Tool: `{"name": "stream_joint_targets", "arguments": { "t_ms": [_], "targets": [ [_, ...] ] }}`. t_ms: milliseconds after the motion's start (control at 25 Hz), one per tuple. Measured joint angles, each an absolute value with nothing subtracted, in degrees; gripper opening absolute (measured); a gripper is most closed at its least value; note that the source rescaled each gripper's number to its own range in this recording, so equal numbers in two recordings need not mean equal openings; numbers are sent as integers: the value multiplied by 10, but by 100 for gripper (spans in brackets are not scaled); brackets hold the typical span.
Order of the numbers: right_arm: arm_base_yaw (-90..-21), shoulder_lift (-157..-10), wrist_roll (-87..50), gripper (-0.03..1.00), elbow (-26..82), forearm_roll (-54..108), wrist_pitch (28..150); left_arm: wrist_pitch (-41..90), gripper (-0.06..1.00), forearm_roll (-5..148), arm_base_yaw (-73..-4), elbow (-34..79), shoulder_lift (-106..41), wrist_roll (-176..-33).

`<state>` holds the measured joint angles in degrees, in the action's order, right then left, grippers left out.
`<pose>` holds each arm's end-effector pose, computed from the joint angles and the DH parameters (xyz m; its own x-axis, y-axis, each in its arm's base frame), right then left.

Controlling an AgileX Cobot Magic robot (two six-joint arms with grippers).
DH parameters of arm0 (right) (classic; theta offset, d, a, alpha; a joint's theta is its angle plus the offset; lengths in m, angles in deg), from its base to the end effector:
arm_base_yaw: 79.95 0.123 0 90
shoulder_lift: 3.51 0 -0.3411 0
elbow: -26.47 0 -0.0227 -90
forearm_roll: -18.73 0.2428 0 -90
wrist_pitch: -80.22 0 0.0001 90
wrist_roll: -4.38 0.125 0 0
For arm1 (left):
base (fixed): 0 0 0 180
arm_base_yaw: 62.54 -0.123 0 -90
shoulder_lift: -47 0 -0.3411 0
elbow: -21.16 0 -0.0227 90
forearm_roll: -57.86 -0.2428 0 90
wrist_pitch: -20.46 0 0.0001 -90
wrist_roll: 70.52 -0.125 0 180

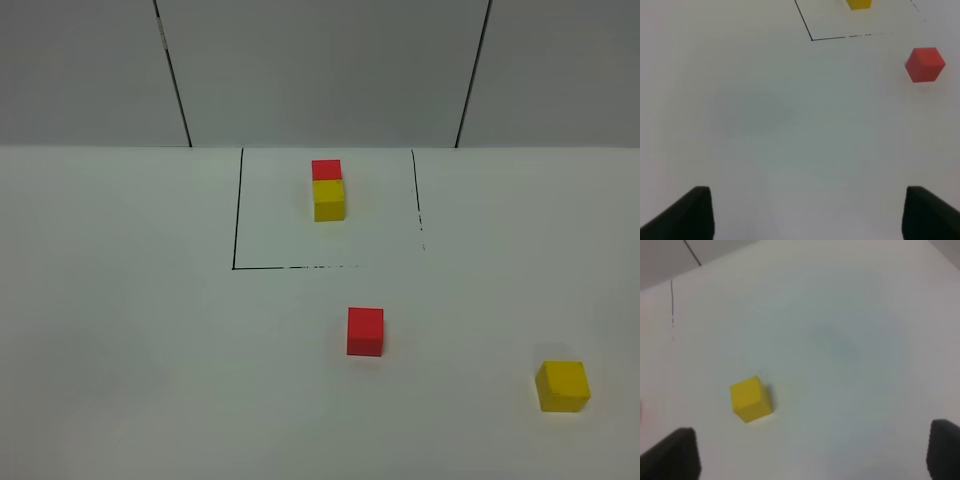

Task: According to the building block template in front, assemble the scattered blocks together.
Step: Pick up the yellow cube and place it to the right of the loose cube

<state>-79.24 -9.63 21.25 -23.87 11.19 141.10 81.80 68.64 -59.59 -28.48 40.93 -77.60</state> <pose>-0.0387 -0.0148 0.2557 -0.4235 0.2214 -0.8785 0.1913 0.9697 0.1521 -0.0422 -0.0184 0.2593 -0.4408 0.0548 -0.8959 0.2117 0.9763 -0.0444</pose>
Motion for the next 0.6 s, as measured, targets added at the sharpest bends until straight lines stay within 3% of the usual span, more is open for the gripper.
{"name": "stream_joint_targets", "arguments": {
  "t_ms": [200,320,440,600],
  "targets": [
    [-792,-96,212,80,-239,112,1411,818,69,686,-596,-285,409,-776],
    [-792,-119,206,86,-227,122,1410,818,69,686,-596,-285,409,-776],
    [-792,-220,166,99,-191,160,1410,818,69,686,-596,-285,409,-776],
    [-792,-414,91,100,-142,210,1388,818,69,686,-596,-285,409,-776]
  ]
}}
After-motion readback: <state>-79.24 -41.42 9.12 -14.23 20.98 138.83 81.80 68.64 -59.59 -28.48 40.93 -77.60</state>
